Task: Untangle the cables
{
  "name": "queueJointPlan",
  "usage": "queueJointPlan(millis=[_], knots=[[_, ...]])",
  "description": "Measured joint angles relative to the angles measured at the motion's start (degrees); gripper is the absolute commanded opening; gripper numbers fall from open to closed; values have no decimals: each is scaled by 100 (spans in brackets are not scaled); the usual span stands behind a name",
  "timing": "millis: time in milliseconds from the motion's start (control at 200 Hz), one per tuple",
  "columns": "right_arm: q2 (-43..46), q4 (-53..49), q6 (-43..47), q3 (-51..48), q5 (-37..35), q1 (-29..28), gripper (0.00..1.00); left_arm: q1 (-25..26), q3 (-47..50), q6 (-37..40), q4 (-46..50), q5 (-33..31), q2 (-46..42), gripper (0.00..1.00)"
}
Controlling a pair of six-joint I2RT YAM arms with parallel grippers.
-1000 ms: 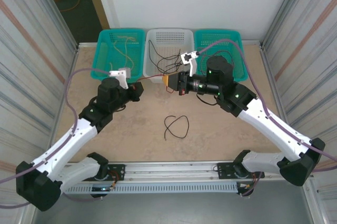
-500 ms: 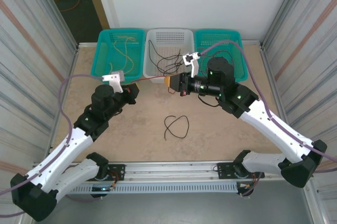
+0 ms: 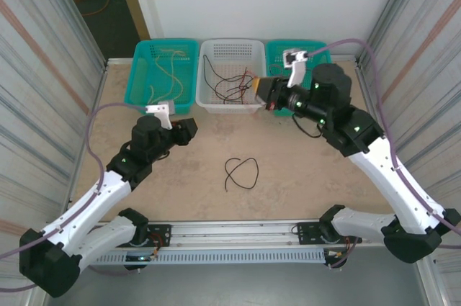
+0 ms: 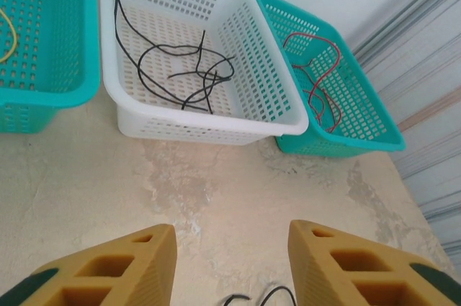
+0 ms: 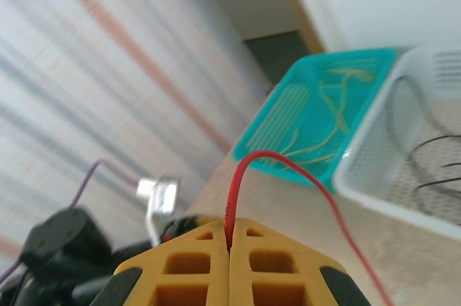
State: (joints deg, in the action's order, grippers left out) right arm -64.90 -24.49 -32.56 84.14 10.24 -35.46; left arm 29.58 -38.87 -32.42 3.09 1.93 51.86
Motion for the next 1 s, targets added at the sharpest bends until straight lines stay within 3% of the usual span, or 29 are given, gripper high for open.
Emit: queueJointPlan(millis=[195,386,626,752,1002], knots=[[-369,-264,0,490,208,1513,0,0,0,-15,162,168,33,56],[-1460,-302,0,940,525,2651,0,0,-11,-44,315,450,24,69],[-2833,-409,0,1652,710,3189,3,0,-13,-37,750,446,-214,76],[-3416,-433,-7,2120,802,3351,19,0,-11,-33,909,444,-372,79],[-3945,-463,-74,2420,870,3440,38,0,2,15,1040,498,-452,85]])
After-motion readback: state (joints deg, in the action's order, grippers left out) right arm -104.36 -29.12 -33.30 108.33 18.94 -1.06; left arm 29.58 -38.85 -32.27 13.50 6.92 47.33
